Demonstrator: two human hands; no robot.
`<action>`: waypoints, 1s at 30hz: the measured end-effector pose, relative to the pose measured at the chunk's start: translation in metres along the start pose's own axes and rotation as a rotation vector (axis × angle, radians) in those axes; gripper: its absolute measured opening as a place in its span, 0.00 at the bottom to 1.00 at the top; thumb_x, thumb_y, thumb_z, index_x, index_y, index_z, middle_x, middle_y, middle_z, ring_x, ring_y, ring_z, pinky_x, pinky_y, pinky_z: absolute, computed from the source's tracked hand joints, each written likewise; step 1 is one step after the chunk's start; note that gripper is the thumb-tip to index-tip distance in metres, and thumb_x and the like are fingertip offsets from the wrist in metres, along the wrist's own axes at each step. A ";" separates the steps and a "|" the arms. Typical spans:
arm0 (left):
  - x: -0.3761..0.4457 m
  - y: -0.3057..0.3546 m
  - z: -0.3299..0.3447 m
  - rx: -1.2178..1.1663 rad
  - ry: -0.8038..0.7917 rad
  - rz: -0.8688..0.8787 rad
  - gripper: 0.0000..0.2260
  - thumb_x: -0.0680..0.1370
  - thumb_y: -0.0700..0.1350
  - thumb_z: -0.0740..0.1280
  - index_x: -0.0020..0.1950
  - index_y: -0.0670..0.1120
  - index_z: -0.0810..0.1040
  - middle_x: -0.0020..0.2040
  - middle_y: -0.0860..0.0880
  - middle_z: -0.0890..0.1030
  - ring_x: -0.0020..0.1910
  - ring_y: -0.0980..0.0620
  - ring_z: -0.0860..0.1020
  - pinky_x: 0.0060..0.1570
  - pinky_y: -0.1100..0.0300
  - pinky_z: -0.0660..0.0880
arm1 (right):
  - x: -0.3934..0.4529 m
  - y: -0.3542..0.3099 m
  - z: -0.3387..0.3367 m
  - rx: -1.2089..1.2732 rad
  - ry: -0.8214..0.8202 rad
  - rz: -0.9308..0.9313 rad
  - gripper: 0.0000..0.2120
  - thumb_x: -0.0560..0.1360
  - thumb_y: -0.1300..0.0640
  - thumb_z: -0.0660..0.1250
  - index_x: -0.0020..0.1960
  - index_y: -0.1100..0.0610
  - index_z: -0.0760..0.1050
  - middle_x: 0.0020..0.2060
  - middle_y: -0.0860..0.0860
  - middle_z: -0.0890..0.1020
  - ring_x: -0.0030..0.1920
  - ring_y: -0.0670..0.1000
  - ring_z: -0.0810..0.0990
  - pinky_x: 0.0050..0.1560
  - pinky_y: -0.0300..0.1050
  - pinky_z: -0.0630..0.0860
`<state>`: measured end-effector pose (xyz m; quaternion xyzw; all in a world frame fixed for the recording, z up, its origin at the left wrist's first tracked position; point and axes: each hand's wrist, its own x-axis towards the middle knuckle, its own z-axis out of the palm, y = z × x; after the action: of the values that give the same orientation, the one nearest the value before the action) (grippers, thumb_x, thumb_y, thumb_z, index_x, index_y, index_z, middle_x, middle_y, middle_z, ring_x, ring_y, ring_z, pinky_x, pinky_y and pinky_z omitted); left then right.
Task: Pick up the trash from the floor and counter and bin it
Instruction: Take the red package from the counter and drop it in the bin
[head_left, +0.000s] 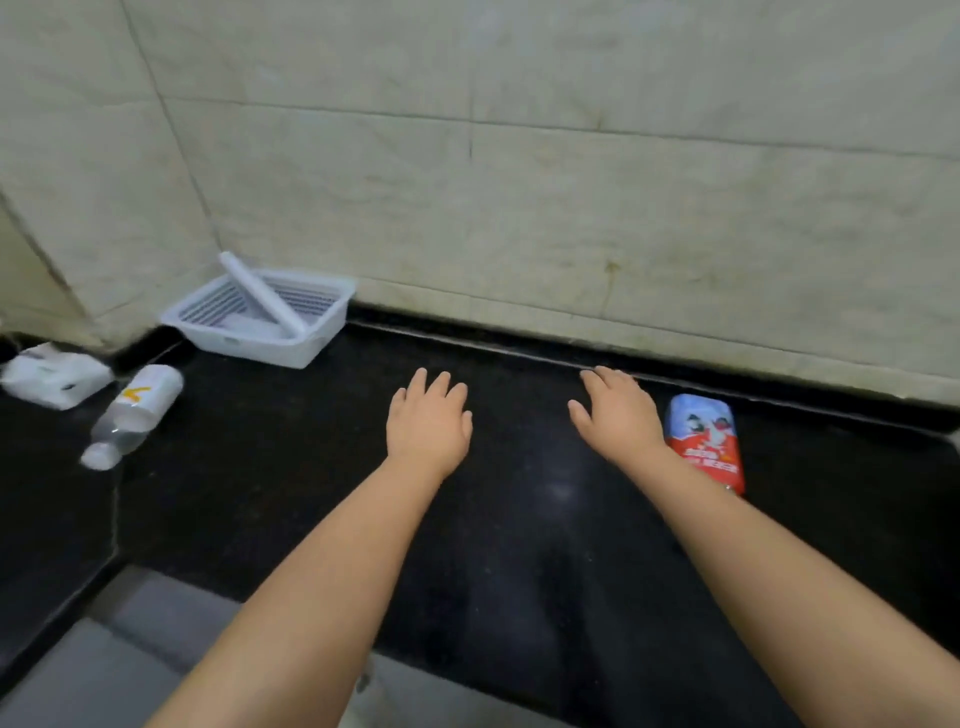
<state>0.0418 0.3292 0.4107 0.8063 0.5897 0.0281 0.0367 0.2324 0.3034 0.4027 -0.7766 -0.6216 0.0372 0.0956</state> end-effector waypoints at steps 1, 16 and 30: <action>0.011 0.008 0.005 0.000 -0.010 0.059 0.19 0.83 0.48 0.53 0.74 0.47 0.61 0.78 0.48 0.58 0.78 0.44 0.51 0.75 0.49 0.56 | -0.001 0.012 0.002 -0.009 -0.004 0.057 0.24 0.79 0.52 0.57 0.71 0.61 0.62 0.72 0.58 0.66 0.72 0.58 0.63 0.71 0.52 0.63; 0.064 0.111 0.081 0.006 -0.271 0.367 0.20 0.84 0.48 0.52 0.76 0.48 0.58 0.79 0.49 0.56 0.78 0.46 0.49 0.77 0.50 0.52 | -0.013 0.129 0.065 0.310 -0.043 0.787 0.44 0.68 0.42 0.71 0.74 0.57 0.52 0.74 0.59 0.57 0.70 0.62 0.63 0.65 0.57 0.69; 0.060 0.184 0.068 0.016 -0.193 0.678 0.20 0.83 0.49 0.53 0.75 0.48 0.59 0.78 0.50 0.57 0.78 0.47 0.51 0.76 0.52 0.54 | -0.089 0.149 0.031 0.448 0.210 0.952 0.41 0.65 0.47 0.73 0.72 0.54 0.58 0.66 0.58 0.67 0.65 0.61 0.69 0.63 0.54 0.72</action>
<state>0.2406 0.3295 0.3598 0.9555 0.2823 -0.0424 0.0746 0.3502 0.1889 0.3378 -0.9327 -0.1647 0.1301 0.2933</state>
